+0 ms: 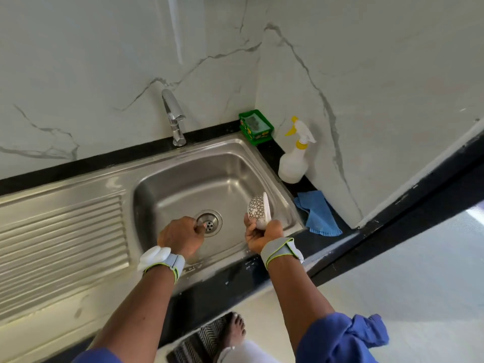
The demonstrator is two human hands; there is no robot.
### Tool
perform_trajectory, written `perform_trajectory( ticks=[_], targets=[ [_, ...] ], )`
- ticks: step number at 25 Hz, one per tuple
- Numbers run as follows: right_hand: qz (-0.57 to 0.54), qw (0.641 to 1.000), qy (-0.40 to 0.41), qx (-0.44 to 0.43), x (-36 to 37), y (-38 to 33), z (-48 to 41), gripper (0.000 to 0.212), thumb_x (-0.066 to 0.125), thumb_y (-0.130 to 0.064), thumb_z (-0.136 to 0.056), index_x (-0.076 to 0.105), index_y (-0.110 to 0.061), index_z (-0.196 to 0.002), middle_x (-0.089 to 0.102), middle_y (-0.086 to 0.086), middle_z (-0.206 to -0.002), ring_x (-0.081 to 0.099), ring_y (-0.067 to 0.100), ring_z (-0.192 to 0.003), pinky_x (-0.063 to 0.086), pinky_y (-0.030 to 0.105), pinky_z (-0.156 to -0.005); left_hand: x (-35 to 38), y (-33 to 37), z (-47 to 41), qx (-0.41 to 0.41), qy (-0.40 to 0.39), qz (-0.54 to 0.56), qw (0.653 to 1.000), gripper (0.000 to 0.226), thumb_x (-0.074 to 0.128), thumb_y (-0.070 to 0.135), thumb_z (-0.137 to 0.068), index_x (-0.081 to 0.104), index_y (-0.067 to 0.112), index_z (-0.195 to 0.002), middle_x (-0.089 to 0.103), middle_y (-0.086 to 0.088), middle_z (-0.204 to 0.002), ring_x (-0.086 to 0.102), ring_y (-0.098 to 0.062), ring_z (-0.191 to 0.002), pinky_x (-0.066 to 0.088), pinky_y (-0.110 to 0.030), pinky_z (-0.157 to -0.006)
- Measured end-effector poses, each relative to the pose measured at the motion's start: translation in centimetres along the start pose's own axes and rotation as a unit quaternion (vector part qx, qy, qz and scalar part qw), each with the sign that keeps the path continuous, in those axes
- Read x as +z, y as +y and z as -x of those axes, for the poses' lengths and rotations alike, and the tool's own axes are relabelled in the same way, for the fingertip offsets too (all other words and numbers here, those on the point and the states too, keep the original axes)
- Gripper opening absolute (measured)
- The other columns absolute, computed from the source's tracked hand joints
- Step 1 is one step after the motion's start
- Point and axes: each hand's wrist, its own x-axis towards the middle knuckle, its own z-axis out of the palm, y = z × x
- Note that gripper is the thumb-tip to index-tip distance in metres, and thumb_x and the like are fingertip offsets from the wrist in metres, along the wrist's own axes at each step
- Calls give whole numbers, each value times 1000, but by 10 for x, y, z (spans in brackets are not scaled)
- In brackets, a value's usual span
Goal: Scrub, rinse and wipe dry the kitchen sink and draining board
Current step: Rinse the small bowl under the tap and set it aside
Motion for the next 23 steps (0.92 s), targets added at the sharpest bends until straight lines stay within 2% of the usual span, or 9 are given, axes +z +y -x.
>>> perform_trajectory(
  ticks=[4, 6, 9, 13, 16, 19, 23],
  targets=[
    [90, 996, -5, 13, -2, 14, 18, 37, 25, -10, -90, 58, -2, -104, 68, 21, -72, 56, 15, -38, 42, 16, -36, -6, 0, 23, -6, 16, 16, 1000, 42, 53, 49, -99, 53, 19, -70, 73, -8, -90, 68, -36, -91, 43, -32, -66],
    [145, 989, -8, 13, 5, 15, 22, 36, 30, -22, -92, 59, -3, -101, 68, 19, -72, 55, 14, -37, 41, 14, -36, -10, 1, 25, -14, 20, 29, 999, 44, 53, 47, -99, 50, 18, -67, 71, -8, -86, 67, -36, -89, 40, -31, -65],
    [215, 976, -16, 25, 26, 11, 13, 50, 30, -40, -97, 61, -1, -103, 69, 17, -67, 54, 13, -36, 41, 14, -36, -16, 0, 9, -30, 43, 64, 997, 41, 54, 47, -99, 49, 20, -69, 66, -4, -77, 66, -35, -86, 43, -32, -64],
    [318, 947, -26, 28, 66, 1, -15, 71, 27, -60, -100, 60, 2, -112, 69, 16, -64, 54, 13, -35, 42, 15, -35, -20, 1, -35, -48, 76, 110, 990, 21, 56, 46, -99, 61, 26, -98, 72, 4, -91, 67, -29, -93, 52, -35, -74],
    [398, 917, -39, 18, 97, -11, -35, 71, 32, -65, -98, 58, -2, -120, 71, 17, -75, 57, 15, -38, 45, 19, -37, -25, 11, -73, -62, 90, 117, 987, 27, 56, 45, -100, 57, 27, -119, 73, 5, -105, 67, -29, -104, 54, -39, -83],
    [446, 893, -66, -5, 128, -25, -50, 62, 41, -68, -96, 53, -14, -125, 70, 17, -95, 69, 25, -54, 55, 28, -45, -33, 23, -112, -80, 99, 136, 983, 39, 59, 41, -98, 49, 28, -133, 68, 2, -123, 66, -29, -113, 53, -41, -89],
    [470, 875, -115, -19, 169, -38, -56, 56, 45, -68, -95, 53, -22, -124, 66, 12, -108, 73, 35, -86, 63, 41, -62, -56, 30, -158, -97, 121, 156, 975, 47, 62, 38, -98, 43, 29, -139, 62, -2, -130, 66, -30, -112, 53, -40, -92]
  ],
)
